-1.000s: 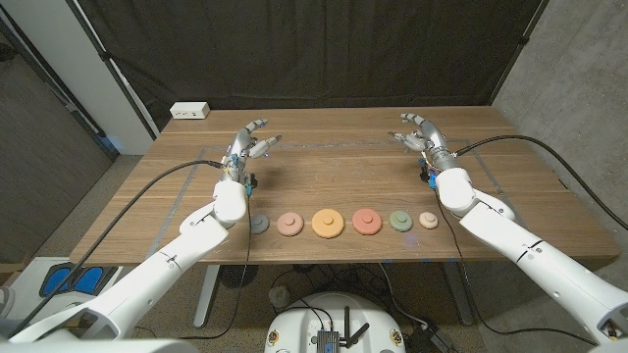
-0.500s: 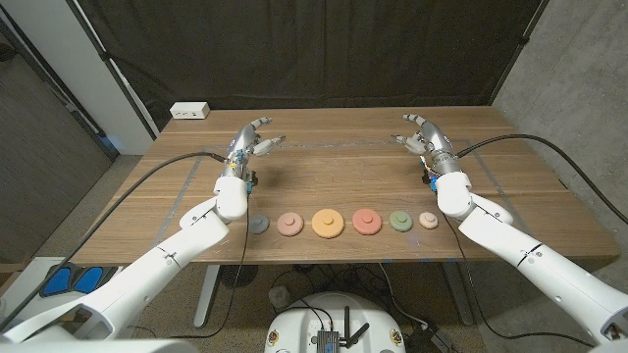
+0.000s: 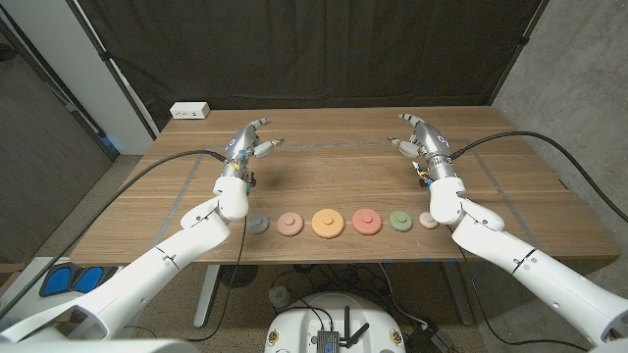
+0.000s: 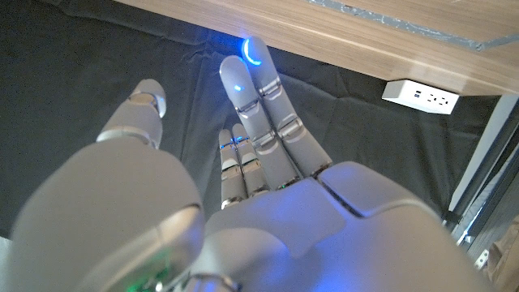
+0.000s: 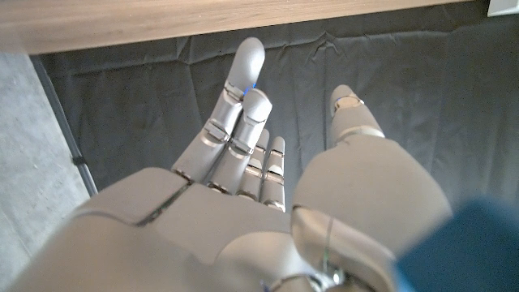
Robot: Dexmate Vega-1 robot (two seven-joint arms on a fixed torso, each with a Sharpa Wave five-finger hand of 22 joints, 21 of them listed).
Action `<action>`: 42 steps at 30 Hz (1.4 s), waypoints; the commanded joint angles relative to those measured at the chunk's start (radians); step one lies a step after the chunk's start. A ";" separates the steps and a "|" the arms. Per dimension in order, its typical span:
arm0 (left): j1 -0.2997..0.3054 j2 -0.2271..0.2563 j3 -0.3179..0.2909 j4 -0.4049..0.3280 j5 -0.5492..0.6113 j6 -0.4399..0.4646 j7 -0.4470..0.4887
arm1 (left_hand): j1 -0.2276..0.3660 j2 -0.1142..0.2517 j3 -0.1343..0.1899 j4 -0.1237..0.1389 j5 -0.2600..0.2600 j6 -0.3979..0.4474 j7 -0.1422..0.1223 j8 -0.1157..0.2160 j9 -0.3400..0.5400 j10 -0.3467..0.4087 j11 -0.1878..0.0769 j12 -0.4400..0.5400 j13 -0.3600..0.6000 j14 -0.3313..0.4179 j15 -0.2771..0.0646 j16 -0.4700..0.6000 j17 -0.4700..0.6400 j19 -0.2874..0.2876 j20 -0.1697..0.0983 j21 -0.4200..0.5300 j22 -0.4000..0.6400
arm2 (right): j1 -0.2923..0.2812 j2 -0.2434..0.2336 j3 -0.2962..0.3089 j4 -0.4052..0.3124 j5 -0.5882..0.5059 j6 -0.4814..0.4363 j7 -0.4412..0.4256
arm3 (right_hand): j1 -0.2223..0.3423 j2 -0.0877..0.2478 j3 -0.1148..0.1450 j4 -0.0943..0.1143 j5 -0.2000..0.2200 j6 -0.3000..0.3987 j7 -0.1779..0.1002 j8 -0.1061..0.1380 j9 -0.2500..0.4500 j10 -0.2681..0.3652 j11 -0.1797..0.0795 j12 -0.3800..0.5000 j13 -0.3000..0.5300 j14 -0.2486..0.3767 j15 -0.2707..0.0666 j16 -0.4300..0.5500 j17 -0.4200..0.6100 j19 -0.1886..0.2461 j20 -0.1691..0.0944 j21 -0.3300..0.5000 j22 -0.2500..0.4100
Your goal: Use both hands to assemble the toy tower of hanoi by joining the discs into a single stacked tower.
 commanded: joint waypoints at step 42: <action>-0.159 0.152 0.182 -0.245 0.207 0.540 -0.463 | 0.039 0.017 -0.039 -0.003 0.012 0.048 0.013 0.008 0.010 0.072 -0.017 0.011 0.026 0.023 -0.051 0.070 -0.017 0.016 -0.070 0.063 -0.015 | 0.177 -0.137 -0.152 -0.272 -0.115 -0.530 0.610 | -0.015 0.029 -0.017 0.006 0.040 0.030 0.019 0.006 0.002 0.047 0.008 0.012 0.027 0.001 -0.083 -0.013 0.012 -0.025 -0.051 0.055 -0.035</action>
